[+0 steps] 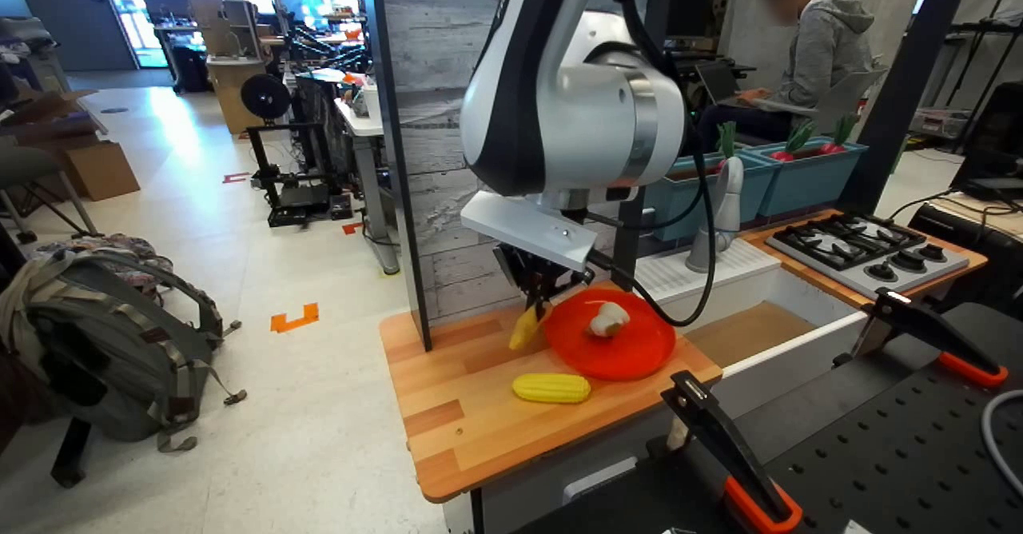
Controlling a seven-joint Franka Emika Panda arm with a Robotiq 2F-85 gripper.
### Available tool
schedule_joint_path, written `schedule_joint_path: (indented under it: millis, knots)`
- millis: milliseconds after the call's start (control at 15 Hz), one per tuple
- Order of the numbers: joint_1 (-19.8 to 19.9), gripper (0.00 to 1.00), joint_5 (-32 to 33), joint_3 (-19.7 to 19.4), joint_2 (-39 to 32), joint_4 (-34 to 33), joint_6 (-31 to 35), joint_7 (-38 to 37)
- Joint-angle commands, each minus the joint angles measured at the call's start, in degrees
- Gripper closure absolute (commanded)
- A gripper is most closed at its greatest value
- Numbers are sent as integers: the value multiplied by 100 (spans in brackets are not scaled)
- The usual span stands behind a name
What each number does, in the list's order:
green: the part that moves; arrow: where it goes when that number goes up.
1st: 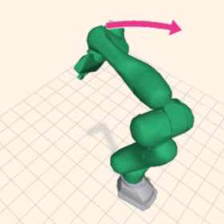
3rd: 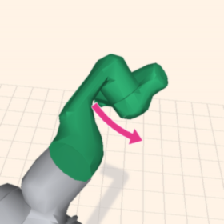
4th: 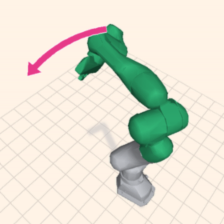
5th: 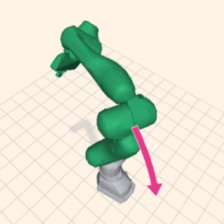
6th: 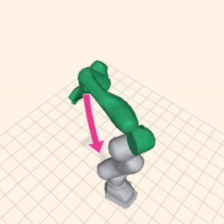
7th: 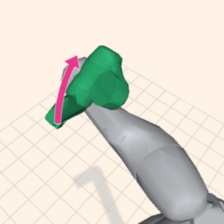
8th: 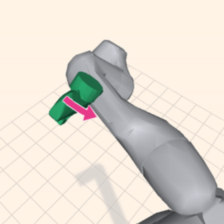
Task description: Move the carrot to the right then push the faucet to the left.
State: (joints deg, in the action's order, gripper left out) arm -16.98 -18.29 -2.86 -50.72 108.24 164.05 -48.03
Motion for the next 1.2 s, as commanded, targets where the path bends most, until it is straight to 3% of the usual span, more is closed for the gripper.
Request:
schedule_joint_path:
  millis: [0,467,533,667,1133]
  knots:
    - [-160,98,75,-160,-158,-147,-35,-291]
    - [-409,98,228,-247,-335,-315,-170,-422]
    - [-434,66,245,-264,-347,-342,-238,-439]
    - [-435,58,264,-251,-358,-384,-338,-425]
    - [-259,7,287,-66,-160,-320,-787,-229]
